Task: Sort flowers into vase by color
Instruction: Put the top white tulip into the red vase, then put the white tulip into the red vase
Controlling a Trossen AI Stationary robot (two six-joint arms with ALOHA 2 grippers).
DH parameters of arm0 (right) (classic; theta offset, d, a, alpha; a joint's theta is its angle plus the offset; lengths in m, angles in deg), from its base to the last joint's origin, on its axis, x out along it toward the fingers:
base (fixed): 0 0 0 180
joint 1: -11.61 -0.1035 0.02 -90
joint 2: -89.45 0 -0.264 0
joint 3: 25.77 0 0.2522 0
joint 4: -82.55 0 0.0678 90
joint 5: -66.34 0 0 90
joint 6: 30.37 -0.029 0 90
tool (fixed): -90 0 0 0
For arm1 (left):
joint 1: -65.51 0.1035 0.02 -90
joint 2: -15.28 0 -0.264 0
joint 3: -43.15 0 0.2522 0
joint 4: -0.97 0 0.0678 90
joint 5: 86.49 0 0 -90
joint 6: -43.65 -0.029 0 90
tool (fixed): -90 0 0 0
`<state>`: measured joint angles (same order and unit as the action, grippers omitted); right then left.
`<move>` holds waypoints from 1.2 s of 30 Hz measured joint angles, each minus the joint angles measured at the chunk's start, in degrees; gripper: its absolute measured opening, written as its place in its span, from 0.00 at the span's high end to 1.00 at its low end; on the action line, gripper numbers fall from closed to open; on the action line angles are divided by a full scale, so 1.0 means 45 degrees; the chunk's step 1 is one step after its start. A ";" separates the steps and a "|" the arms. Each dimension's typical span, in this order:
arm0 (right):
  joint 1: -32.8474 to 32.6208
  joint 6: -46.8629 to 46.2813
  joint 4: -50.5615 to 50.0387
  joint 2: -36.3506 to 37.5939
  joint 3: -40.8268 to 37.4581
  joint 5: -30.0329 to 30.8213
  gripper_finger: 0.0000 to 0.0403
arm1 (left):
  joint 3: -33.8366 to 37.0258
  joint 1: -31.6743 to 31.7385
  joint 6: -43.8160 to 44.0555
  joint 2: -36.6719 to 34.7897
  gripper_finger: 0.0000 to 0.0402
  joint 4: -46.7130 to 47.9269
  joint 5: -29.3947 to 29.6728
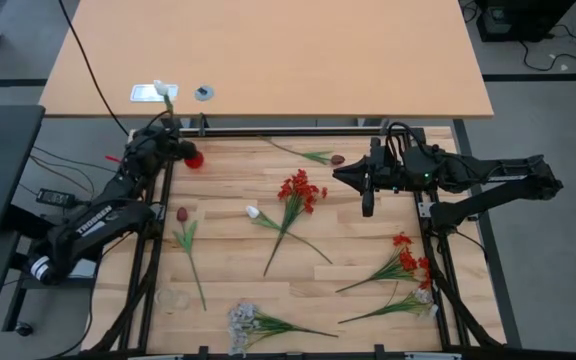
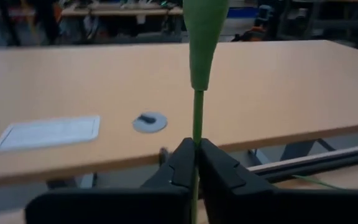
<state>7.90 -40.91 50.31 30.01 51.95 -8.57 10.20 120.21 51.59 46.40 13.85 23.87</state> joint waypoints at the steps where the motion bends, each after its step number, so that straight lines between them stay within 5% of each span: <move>1: 0.0000 0.0000 0.0000 0.0000 0.0000 0.0000 0.87 | 0.0002 0.0134 0.0296 0.0004 0.91 0.0156 0.0039; 9: 0.0000 0.0000 0.0000 0.0000 0.0000 0.0000 0.87 | -0.0782 0.0684 0.0437 0.0004 0.62 0.1582 0.0087; 16: 0.0000 0.0000 0.0000 0.0000 0.0000 -0.0005 0.87 | -0.3159 0.0688 0.1011 0.0129 0.43 0.6668 -0.0652; 27: 0.0000 0.0000 0.0000 0.0000 0.0000 0.0000 0.87 | -0.6616 0.0261 -0.0578 0.0218 0.40 1.1915 -0.3689; 36: 0.0000 -0.0002 0.0000 0.0000 0.0000 -0.0004 0.87 | -0.8748 -0.0827 -0.0685 0.0117 0.48 1.2263 -0.7775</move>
<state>7.90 -40.92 50.31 30.01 51.95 -8.59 -29.16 116.49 48.51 46.93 69.03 -11.12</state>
